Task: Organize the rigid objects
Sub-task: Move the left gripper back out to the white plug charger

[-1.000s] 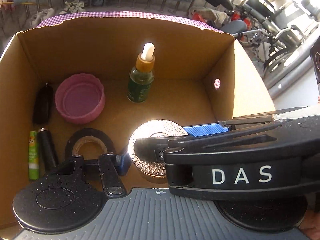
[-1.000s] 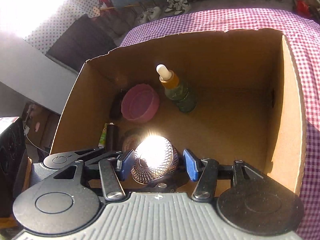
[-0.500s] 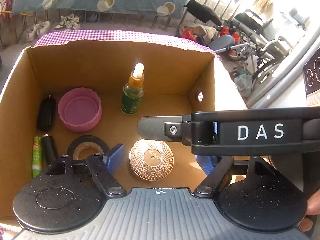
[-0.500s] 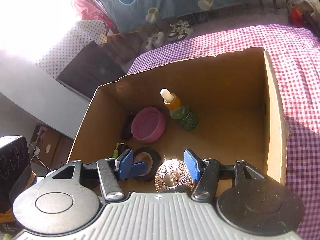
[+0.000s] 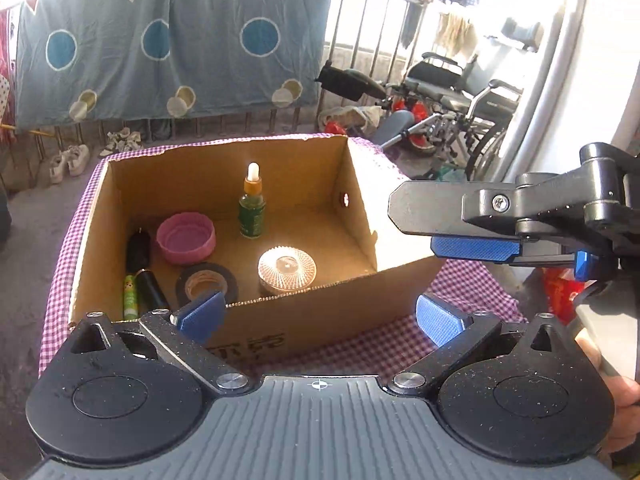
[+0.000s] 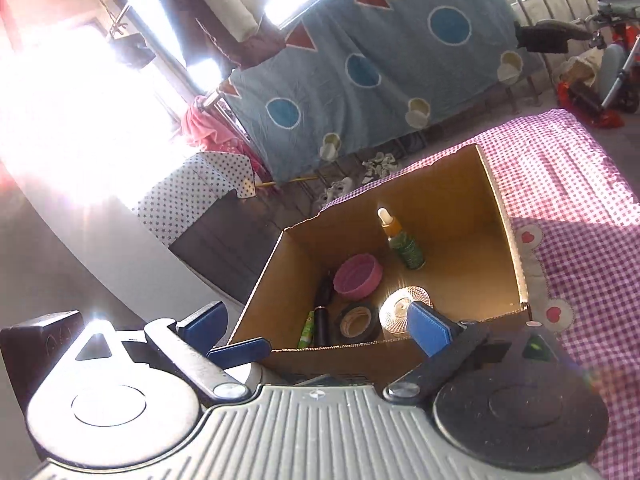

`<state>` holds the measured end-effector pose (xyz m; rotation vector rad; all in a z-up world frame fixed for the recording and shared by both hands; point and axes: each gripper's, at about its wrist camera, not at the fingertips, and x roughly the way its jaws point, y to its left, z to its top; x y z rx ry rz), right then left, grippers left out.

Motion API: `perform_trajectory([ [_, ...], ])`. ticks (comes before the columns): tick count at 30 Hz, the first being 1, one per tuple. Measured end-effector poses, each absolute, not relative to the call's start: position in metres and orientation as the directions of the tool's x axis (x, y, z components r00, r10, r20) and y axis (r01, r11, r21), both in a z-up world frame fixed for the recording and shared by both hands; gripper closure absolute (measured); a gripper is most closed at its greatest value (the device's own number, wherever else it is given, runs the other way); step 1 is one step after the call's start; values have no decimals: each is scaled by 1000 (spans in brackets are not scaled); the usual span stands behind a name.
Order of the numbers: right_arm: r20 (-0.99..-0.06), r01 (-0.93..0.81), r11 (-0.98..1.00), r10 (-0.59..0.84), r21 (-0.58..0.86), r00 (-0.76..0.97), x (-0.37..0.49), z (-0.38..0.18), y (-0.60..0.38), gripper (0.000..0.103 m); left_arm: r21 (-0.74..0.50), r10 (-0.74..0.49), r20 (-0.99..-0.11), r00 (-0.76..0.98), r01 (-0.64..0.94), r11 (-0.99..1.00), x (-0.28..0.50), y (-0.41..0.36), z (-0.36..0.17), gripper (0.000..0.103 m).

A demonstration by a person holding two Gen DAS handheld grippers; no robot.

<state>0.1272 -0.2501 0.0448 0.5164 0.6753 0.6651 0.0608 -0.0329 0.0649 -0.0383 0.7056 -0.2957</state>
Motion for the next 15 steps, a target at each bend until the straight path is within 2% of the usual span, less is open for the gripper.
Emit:
perform_trajectory([
  [3,-385,-350,666,697,659,605,105,34,-255,4,-105,-283,-628,725,281,954,34,-29,56,1],
  [9,-385,-330,645,712,689,587,86,14,-252,4,-128,-280,-671,687,265,956,12,-21,21,1],
  [15,-445,-335,649,733,683,514,93,-2,-221,11,-82,-211,-656,725,209,974,15,-20,-3,1],
])
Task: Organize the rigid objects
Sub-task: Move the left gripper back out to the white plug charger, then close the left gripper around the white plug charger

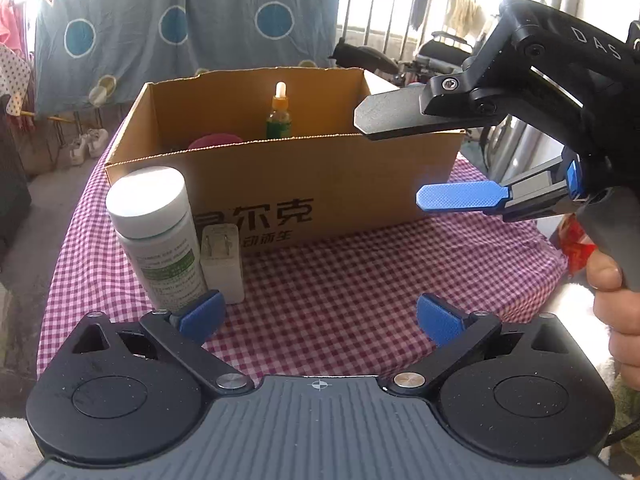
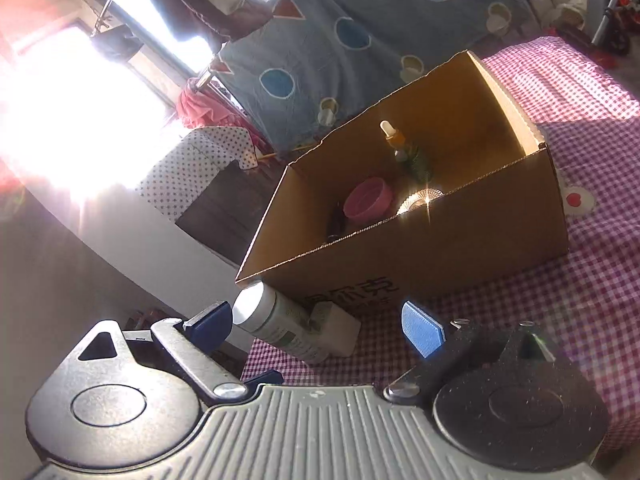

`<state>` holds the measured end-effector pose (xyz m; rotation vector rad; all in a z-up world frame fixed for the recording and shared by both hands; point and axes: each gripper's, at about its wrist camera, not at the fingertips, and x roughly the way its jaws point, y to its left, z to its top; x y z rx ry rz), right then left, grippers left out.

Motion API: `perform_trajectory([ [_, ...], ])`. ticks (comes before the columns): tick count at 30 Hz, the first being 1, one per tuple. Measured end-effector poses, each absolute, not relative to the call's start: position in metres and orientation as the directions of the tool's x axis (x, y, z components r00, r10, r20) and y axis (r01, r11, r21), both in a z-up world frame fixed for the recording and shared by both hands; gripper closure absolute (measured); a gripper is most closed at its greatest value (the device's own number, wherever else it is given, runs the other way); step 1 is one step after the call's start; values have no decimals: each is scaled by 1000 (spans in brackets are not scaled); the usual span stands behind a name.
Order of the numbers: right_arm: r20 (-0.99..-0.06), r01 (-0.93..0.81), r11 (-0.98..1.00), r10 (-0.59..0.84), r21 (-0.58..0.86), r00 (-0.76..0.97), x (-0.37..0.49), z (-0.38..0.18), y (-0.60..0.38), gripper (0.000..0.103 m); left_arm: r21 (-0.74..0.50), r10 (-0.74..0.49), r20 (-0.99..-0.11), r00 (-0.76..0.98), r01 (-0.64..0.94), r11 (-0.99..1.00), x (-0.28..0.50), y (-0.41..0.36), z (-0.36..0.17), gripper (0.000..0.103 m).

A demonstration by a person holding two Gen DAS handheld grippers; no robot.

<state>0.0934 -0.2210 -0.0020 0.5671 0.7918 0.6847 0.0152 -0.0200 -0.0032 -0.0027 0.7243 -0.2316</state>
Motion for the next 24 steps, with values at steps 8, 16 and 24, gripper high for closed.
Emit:
perform_trajectory([
  [8,-481,-260,619,760,742,437,121,-34,-191,35,48,-98,-634,768,165,985,33,-11,-28,15],
  [16,-503,-218,603,777,768,378,150,-58,-166,42,26,-79,-651,755,125,992,45,0,-42,30],
  [24,-532,-211,608,782,766,325,167,-71,-148,52,-1,-53,-661,749,70,998,66,5,-51,46],
])
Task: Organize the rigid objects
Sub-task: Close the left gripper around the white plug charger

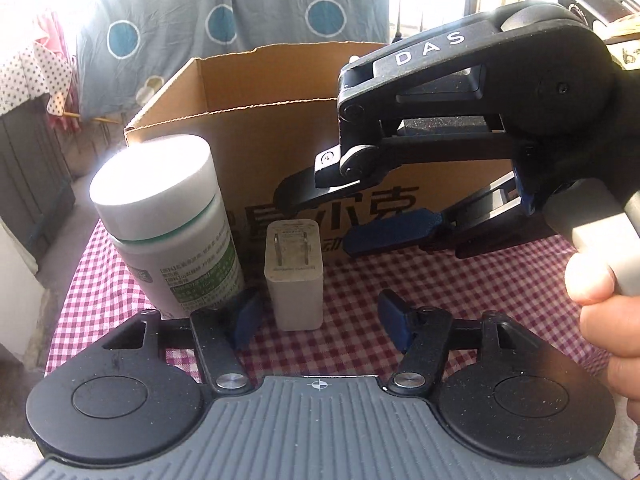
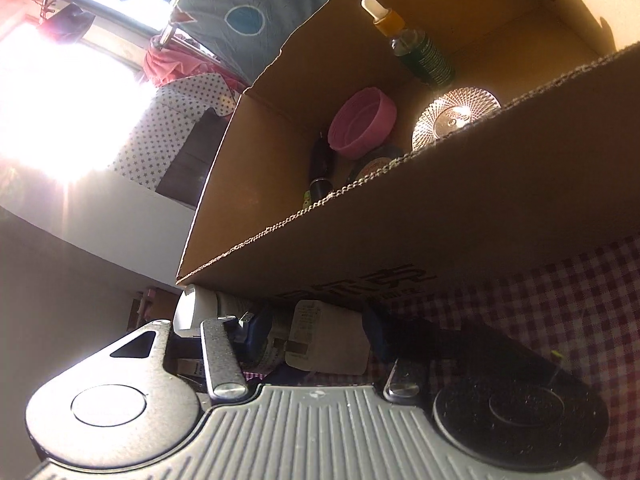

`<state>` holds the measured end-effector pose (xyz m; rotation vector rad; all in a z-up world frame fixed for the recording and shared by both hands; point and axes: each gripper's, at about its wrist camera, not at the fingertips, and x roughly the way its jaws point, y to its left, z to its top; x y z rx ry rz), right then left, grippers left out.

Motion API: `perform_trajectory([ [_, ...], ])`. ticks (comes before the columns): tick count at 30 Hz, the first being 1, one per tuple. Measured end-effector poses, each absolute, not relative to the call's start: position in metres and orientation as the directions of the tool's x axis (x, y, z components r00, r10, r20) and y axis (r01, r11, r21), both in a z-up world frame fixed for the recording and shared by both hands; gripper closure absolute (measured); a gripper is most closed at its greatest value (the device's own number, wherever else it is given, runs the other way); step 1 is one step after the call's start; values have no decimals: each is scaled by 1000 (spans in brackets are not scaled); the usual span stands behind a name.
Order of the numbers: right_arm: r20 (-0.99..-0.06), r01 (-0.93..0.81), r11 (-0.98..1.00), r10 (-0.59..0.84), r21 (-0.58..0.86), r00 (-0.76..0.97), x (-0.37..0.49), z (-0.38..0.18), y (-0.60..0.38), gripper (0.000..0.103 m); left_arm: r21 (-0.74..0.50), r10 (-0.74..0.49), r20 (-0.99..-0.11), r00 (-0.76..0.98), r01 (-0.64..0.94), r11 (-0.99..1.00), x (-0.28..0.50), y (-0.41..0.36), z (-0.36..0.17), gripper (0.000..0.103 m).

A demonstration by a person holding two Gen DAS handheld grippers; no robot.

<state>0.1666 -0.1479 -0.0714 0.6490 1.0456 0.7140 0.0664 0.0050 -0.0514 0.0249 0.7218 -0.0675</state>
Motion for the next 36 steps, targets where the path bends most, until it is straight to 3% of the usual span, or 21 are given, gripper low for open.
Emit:
perform_trajectory([
  [4,-544,-199,609,784,768,299,169,-77,-144,68,-36,-47,-669,742,31,999,75,11,-53,64],
  [9,-552,-187,618,775,763,309,165,-75,-154,70,-51,-82,-667,740,64,997,73,6,-52,74],
  [22,-570,-86,642,728,762,381,124,-71,-216,70,-105,-233,-687,688,223,969,55,-37,-50,74],
  [36,-544,-57,613,737,788,401,116,-77,-252,69,-42,-210,-710,673,258,965,74,-54,-48,73],
])
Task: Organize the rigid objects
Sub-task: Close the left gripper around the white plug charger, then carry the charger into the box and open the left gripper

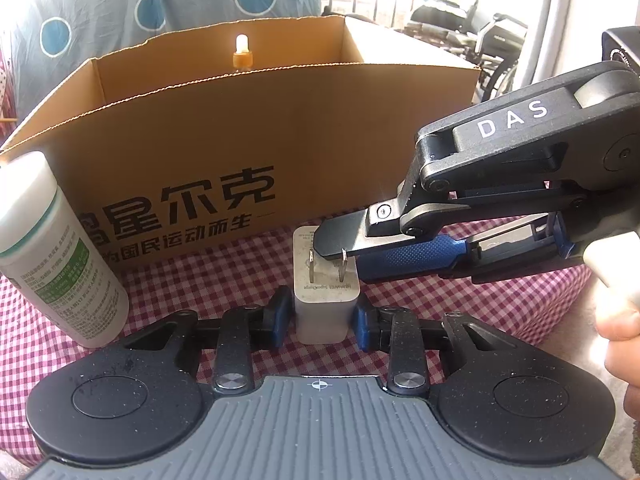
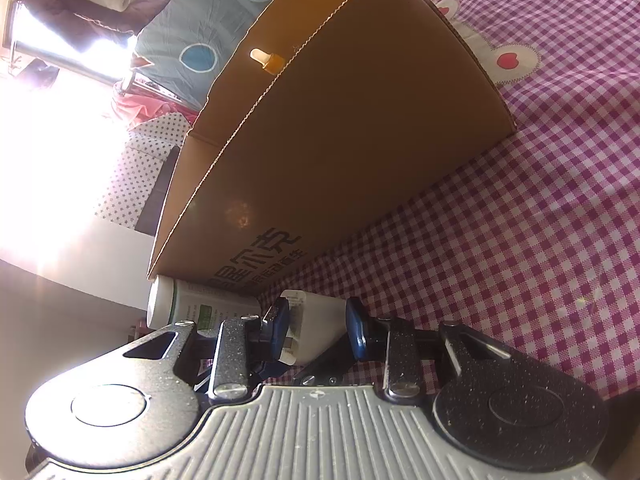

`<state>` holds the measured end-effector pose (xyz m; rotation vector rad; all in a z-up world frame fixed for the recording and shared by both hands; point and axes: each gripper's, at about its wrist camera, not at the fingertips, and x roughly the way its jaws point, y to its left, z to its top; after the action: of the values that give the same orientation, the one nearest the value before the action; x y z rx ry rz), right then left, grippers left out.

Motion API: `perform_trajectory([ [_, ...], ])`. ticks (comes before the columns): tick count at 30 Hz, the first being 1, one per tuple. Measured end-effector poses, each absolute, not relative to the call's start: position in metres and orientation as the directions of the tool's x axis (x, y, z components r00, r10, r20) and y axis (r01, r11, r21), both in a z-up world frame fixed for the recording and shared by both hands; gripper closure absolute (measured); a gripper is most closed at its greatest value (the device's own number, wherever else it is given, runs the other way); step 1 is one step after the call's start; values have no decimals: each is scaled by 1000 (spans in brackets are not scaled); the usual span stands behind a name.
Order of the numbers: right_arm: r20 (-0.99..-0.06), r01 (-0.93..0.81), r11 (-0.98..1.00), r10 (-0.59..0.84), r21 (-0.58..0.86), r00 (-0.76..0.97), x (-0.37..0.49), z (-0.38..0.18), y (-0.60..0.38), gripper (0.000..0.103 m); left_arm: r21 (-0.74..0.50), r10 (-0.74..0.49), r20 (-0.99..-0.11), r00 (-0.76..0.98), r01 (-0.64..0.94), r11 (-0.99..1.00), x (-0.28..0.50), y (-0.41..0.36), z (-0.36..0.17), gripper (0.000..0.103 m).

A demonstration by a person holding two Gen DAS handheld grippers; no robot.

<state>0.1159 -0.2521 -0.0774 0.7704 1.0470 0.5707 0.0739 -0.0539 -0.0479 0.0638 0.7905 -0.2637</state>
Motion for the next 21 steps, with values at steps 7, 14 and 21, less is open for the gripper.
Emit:
perform_trajectory([
  [7,-537,-74,615,735,785,414,114,-81,-238,69,-51,-210,-706,676,246,968,72,-55,-47,77],
  [14,-530,-89,617,733,782,425,110,-77,-234,69,-39,-197,-697,690,238,970,66,-58,-41,77],
  [21,-499,-118,603,740,789,451,99,-64,-243,69,-18,-192,-668,719,243,970,47,-63,-26,77],
])
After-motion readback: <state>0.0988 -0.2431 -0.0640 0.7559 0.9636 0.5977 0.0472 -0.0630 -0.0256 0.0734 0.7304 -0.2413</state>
